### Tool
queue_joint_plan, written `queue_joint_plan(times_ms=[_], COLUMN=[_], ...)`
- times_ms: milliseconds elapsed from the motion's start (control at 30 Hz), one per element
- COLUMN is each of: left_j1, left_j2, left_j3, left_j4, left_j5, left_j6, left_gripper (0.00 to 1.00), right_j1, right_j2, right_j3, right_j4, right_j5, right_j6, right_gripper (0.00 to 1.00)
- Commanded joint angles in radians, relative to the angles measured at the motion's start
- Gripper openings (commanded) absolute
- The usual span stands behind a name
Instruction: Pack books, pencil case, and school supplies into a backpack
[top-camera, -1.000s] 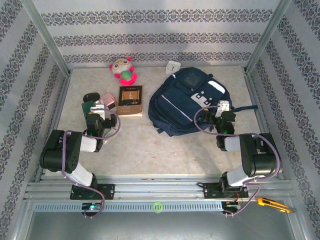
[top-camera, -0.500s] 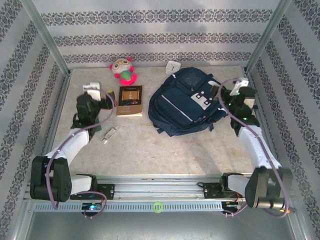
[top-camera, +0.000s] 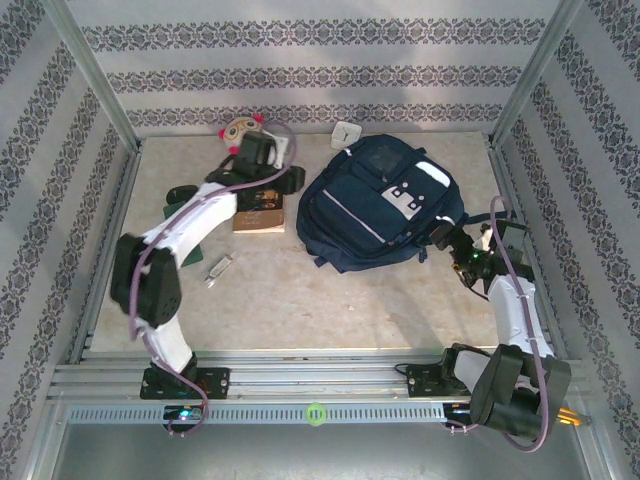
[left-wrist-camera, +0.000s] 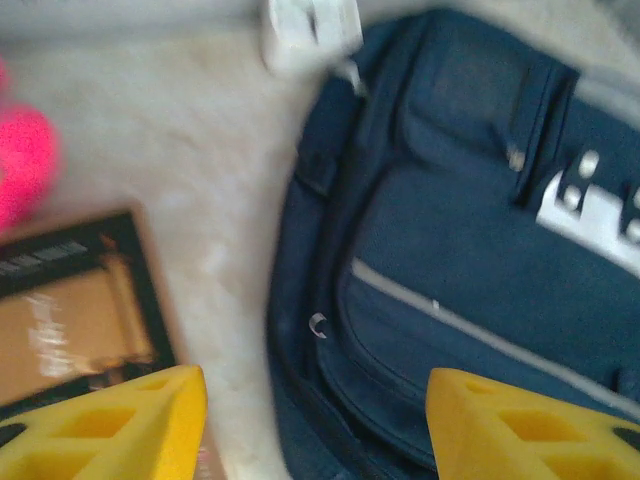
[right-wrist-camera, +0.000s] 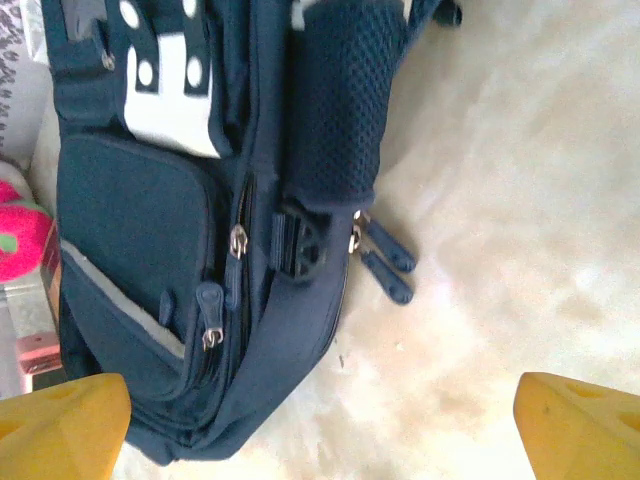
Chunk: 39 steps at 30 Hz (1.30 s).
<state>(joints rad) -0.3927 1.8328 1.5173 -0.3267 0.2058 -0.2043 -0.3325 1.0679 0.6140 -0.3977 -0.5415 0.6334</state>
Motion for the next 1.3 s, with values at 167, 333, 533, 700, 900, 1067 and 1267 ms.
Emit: queue_joint_plan(times_ms=[167, 333, 533, 700, 900, 1067, 1267], left_j1=[-0.04, -0.041, -0.065, -0.122, -0.232, -0.314, -0.365], left_j2=[0.317, 0.348, 0.217, 0.091, -0.051, -0.144, -0.23], left_j3=[0.257, 0.218, -0.067, -0.29, -0.498, -0.637, -0.727], left_j4=[-0.188, -0.155, -0.047, 0.013, 0.08, 0.13, 0.154], left_j5=[0.065, 0.07, 0.11, 0.105, 0.083, 0.049, -0.005], left_j6=[-0.09, -0.07, -0.081, -0.111, -0.196, -0.282, -0.329], left_gripper=[0.57, 0.36, 0.17, 0.17, 0.19, 0.2, 0.21], right_j1=[0.099, 0.145, 0.172, 0.181, 0.224, 0.266, 0.338], right_j2=[0.142, 0.277, 0.39, 0.356, 0.286, 0.247, 0.282], right_j3=[0.034, 0.119, 0.169, 0.12, 0.037, -0.03, -0.042], right_j4=[0.114, 0.179, 0.204, 0.203, 0.219, 0.273, 0.353], right_j5=[0.017, 0.048, 0.036, 0.03, 0.009, -0.006, -0.005], right_j6=[0.069, 0.063, 0.038, 0.016, 0.021, 0.051, 0.061], right_gripper=[0.76, 0.73, 0.67, 0.67, 0.67, 0.68, 0.68])
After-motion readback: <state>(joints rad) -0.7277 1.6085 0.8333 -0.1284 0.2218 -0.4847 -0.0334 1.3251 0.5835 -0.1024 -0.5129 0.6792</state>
